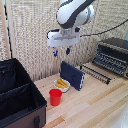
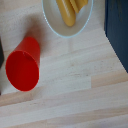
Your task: Gently maneuver your gripper in the book's direction. Confidently hold the book by angling your gripper properly. Relocate the book to the caddy. Pinpoint the back pocket of the caddy and set the book down inside it.
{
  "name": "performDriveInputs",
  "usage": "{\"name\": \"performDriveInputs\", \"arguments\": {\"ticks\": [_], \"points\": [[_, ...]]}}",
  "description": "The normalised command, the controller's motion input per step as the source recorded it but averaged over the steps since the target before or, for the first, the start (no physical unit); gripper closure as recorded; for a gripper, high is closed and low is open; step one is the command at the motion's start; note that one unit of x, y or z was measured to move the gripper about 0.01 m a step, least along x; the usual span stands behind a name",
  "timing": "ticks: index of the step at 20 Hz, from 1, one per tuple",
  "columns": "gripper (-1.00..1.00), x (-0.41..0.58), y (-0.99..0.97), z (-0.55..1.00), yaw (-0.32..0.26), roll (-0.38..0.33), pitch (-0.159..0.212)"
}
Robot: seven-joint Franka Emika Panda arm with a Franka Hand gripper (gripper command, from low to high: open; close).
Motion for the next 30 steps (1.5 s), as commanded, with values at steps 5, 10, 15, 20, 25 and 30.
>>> {"name": "performDriveInputs", "arguments": {"ticks": [5, 10, 15, 20, 25, 30], "points": [[-1.00, 0.105, -0.68, -0.11, 0.018, 0.038, -0.003], [-1.00, 0.085, -0.68, -0.11, 0.036, 0.029, 0.000], [-1.00, 0.089, -0.45, -0.15, 0.079, 0.003, 0.000], [-1.00, 0.099, -0.27, -0.25, 0.057, 0.000, 0.000], [-1.00, 0.190, -0.21, -0.28, 0.058, -0.004, 0.000], [-1.00, 0.210, -0.21, -0.31, 0.073, -0.011, 0.000]]}}
